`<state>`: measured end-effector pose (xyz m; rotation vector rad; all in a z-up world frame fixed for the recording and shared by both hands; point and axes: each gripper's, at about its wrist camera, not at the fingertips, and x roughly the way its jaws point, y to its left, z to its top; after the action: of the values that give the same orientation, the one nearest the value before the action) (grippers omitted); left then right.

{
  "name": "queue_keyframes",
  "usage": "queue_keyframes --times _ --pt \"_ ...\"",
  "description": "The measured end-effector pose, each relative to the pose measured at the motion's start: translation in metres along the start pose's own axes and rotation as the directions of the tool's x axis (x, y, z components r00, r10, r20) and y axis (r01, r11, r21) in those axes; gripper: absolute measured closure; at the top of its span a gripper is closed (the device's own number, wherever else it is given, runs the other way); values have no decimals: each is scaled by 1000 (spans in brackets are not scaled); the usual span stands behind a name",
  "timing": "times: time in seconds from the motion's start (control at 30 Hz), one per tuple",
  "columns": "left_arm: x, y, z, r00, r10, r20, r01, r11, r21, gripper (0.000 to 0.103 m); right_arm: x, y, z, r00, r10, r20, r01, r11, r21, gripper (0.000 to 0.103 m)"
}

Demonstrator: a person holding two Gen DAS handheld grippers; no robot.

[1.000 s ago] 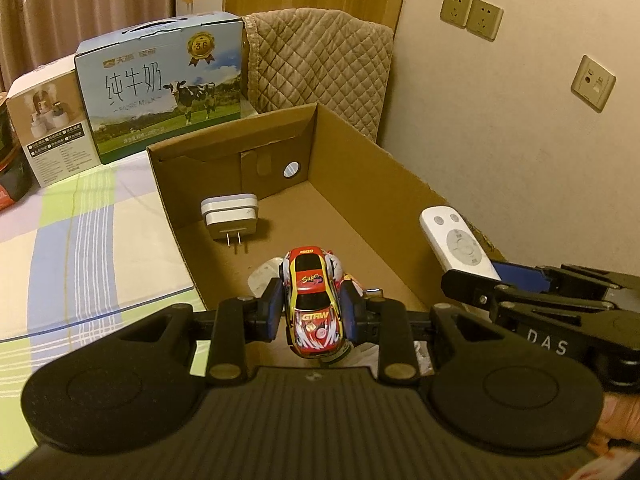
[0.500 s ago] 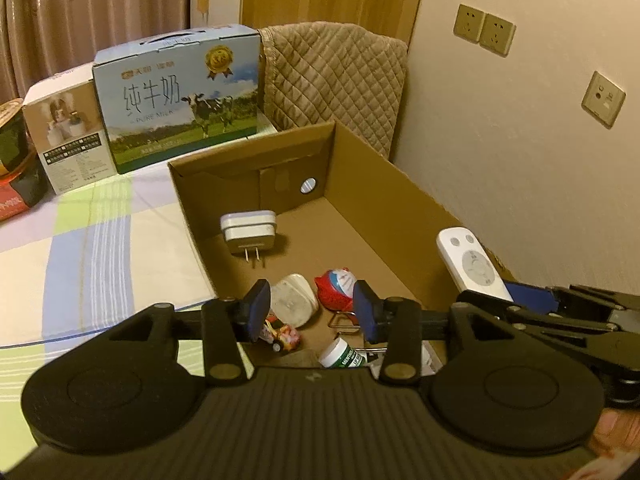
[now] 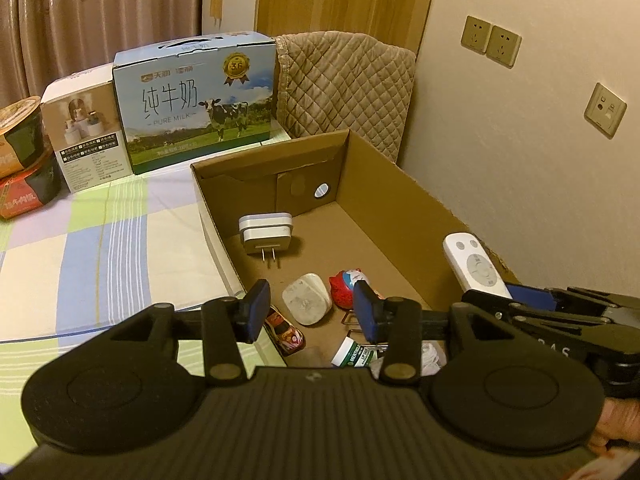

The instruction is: Organize rigid objects

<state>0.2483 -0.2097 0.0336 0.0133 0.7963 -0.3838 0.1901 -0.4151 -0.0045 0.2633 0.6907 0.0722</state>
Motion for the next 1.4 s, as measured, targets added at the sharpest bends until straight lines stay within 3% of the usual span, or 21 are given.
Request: queue_keyframes --times 0.67,0.8,0.93,1.13,1.23,1.4 --pt "-1 1 -3 1000 -14 4 14 1000 -7 62 10 4 -3 1000 3 -29 -3 1000 -4 65" --pt "-5 1 -1 1000 -14 18 14 1000 -11 46 13 -2 -1 999 37 -9 -36 998 41 65" --pt "-13 5 -2 999 -2 34 2 1000 -23 41 6 -6 4 999 39 30 -41 997 73 46" --pt "-32 12 -12 998 27 52 -24 997 -67 19 -12 -7 7 998 43 50 -47 996 70 40" --pt "-48 16 -22 996 58 74 -51 995 -89 2 -24 -8 5 997 30 65 -35 996 78 35" --pt "-73 18 -38 993 86 81 -76 990 -115 1 -46 -8 -5 997 28 70 -34 996 78 29"
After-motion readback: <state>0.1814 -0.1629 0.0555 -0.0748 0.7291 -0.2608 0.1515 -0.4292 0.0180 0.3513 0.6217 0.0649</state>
